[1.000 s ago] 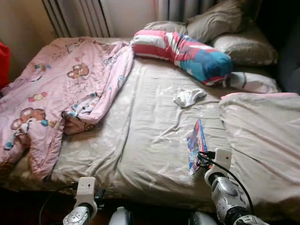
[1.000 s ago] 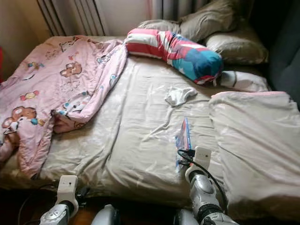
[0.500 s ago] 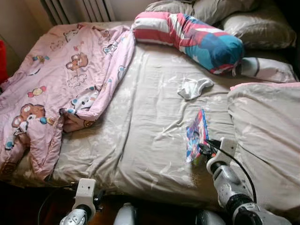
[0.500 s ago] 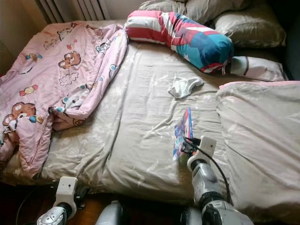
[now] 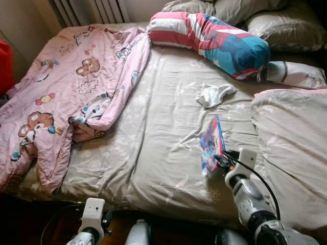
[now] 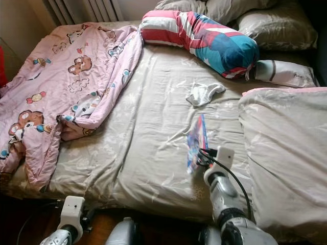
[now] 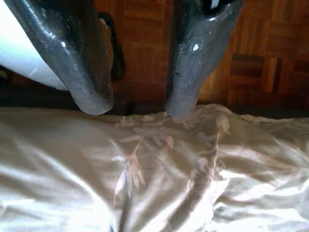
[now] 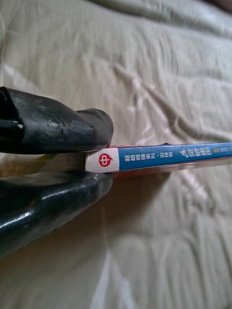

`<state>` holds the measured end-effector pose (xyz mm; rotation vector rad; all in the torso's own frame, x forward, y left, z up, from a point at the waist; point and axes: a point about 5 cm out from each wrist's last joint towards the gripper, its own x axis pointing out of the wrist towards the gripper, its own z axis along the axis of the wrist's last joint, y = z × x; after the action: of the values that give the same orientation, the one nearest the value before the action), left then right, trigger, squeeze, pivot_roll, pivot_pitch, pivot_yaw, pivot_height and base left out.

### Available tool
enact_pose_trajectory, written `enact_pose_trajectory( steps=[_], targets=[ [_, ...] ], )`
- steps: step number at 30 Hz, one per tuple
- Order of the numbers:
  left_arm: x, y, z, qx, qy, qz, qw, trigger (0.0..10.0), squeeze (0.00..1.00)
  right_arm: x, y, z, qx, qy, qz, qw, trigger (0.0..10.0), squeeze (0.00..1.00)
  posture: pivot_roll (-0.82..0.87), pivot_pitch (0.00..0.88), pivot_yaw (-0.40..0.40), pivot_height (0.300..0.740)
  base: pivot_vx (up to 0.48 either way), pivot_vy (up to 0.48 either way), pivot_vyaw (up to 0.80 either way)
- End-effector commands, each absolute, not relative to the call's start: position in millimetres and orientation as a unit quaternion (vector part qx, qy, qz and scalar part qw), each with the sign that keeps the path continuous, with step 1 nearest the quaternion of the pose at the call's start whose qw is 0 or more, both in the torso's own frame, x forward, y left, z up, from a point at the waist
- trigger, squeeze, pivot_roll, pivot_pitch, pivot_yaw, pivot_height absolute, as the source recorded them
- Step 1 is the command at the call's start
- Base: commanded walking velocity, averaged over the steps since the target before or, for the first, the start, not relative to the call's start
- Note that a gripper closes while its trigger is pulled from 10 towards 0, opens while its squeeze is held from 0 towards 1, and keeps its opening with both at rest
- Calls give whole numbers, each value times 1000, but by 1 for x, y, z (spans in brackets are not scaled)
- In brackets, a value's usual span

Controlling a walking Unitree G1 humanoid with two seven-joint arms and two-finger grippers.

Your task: Clean up the room

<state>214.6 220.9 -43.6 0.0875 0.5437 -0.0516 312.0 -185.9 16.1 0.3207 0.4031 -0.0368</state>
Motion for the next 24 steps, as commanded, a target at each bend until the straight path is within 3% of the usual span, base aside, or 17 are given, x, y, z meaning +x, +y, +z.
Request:
enact_pose_trajectory(
  steps=[1,19,20,21,22,23,24],
  targets=[
    [207,227,-47,50,281,-23,958,10000,0,304,-183,7,140,220,-16,965,10000,0,118,228,139,657,0,0,0],
    [207,230,-46,60,283,-29,957,10000,0,295,-216,4,109,217,-101,965,10000,0,121,248,163,657,0,0,0],
    [207,230,-46,61,282,-29,957,10000,0,295,-218,5,108,216,-107,965,10000,404,124,248,163,657,0,0,0],
    [207,230,-46,61,282,-29,957,10000,0,294,-220,5,106,214,-111,965,10000,404,124,249,163,657,0,0,0],
    [207,230,-46,61,281,-29,957,10000,0,294,-220,5,100,213,-113,965,10000,698,124,250,164,657,0,0,0],
    [207,231,-45,61,280,-29,958,10000,0,295,-223,7,88,206,-123,967,10000,855,124,250,164,657,0,0,0],
    [208,231,-45,61,280,-29,958,10000,0,295,-225,9,84,200,-131,967,10000,851,125,251,165,657,0,0,0]
  ],
)
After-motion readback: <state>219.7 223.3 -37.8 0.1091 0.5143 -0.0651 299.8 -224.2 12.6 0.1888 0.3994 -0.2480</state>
